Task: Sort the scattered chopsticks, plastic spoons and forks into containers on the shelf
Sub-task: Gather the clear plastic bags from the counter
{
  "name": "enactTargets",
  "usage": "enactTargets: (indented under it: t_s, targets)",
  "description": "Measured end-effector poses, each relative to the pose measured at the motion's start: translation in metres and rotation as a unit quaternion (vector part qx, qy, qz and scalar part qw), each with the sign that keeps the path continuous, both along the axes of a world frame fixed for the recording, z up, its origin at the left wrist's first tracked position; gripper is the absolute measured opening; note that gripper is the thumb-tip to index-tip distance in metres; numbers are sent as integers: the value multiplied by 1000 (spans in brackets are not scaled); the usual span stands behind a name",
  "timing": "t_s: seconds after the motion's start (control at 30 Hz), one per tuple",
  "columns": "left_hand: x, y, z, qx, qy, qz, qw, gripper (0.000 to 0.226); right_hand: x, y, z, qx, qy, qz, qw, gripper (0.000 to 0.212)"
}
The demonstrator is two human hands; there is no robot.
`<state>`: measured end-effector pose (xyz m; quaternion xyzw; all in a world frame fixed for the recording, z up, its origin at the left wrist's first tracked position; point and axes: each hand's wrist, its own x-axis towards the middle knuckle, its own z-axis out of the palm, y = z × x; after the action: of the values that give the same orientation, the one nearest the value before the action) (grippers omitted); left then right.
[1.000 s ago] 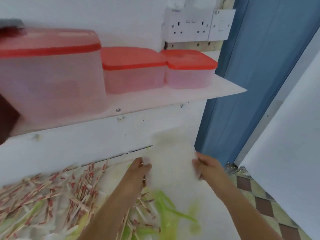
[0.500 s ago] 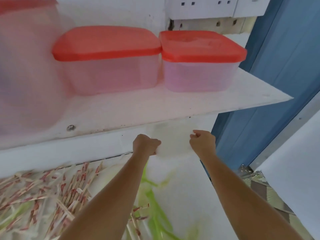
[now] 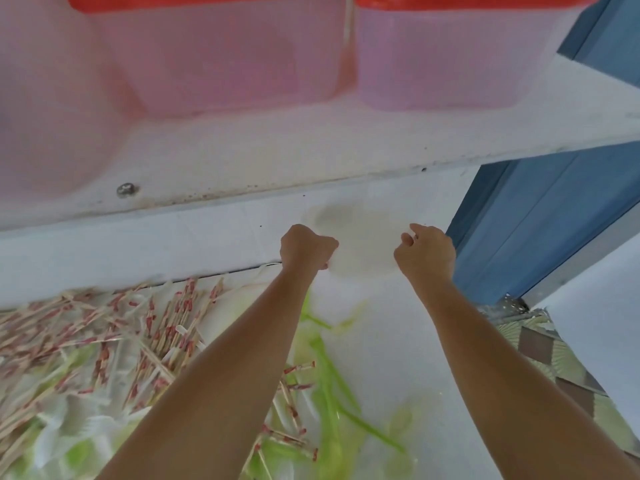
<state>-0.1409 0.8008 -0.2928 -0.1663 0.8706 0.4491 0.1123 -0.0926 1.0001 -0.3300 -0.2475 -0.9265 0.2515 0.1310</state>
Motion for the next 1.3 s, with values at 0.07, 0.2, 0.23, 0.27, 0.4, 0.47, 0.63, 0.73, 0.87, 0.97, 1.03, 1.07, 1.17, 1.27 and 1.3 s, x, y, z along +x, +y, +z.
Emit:
enactTargets:
  t_s: [0.07,0.2,0.23,0.27,0.4,0.47,0.63,0.73,0.87,0.97,1.03,1.07,1.17,1.27,1.3]
  targets:
    - [1,-1,-2,18,-11,4,1000,13,-1,0,-2,3,-3,5,1000,34]
    - [4,0,-5,51,-30,9,998,12,-1,-2,-8,-38,19,6,999,34]
    - [4,1,-5,50,-30,9,998,10,-1,-2,-10,-58,29,4,998,33]
    - [3,1,-6,49,-30,9,998,8,0,-2,-12,-76,38,3,996,33]
    - [-1,3,-15,40,-28,8,999,16,1,-5,-17,-112,67,-4,991,32]
    - [-2,4,-19,23,-20,1,1000,26,2,-5,-20,-114,79,-1,990,29]
    - [-3,5,-27,-2,-4,-12,1000,20,0,-5,-25,-128,97,0,987,29]
    - [-4,4,-30,2,-3,-17,1000,18,-1,-5,-25,-139,98,-3,985,31]
    - [-6,3,-33,19,-4,-11,1000,26,0,-6,-25,-135,97,-1,986,32]
    - [1,3,-35,25,13,-13,1000,29,0,-7,-27,-146,108,-7,983,33]
    - [5,4,-38,34,42,-14,998,44,0,-8,-27,-163,115,-7,980,33]
    - [6,4,-40,35,55,-21,998,51,1,-7,-27,-175,117,-7,978,33]
    - [4,2,-42,61,63,-37,995,56,1,-1,-25,-208,107,1,972,33]
    - [6,-2,-48,49,74,-60,994,55,-1,0,-19,-150,70,39,985,44]
    - [9,-2,-51,23,92,-75,993,55,-2,-2,-18,-108,49,57,991,52]
